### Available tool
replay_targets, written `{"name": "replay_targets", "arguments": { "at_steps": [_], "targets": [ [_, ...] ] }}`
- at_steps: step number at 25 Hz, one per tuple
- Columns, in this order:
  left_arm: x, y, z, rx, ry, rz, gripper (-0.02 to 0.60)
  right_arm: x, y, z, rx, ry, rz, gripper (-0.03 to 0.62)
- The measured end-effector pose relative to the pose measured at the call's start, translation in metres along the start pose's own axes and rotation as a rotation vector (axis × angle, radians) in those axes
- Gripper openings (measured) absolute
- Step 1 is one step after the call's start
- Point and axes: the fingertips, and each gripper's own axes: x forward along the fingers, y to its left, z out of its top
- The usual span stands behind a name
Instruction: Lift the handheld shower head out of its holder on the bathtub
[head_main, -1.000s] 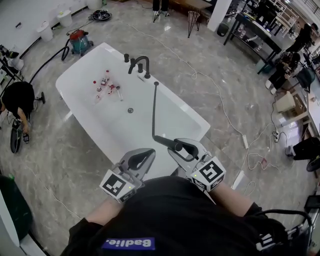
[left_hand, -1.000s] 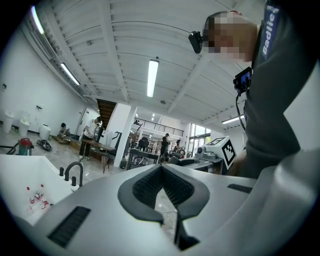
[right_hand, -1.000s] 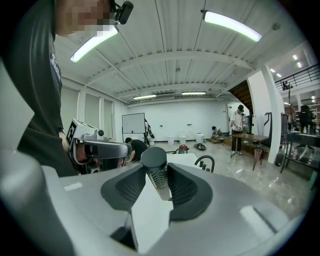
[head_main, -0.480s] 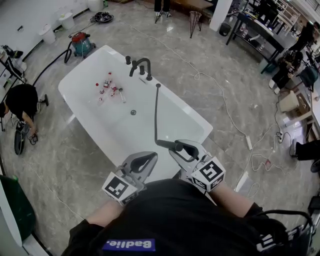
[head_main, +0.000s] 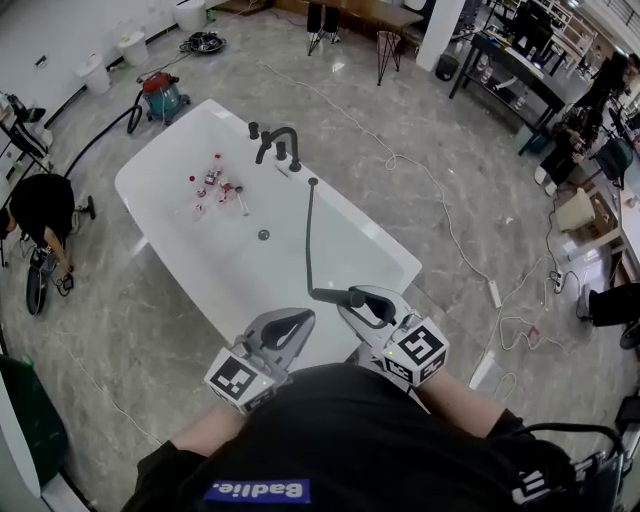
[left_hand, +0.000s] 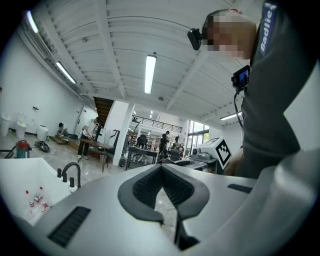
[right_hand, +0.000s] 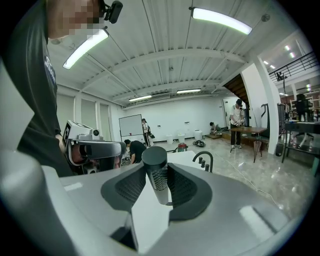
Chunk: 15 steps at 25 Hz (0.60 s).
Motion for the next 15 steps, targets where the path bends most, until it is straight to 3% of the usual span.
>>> {"name": "replay_targets", "arguments": {
  "at_steps": [15],
  "targets": [
    [0.0014,-0.0055,0.0005,-0.003,-0.011,-0.008,0.003,-0.0049,0.0030,-0.0025,0.011,-0.001,-0.010,0.129]
  ]
}}
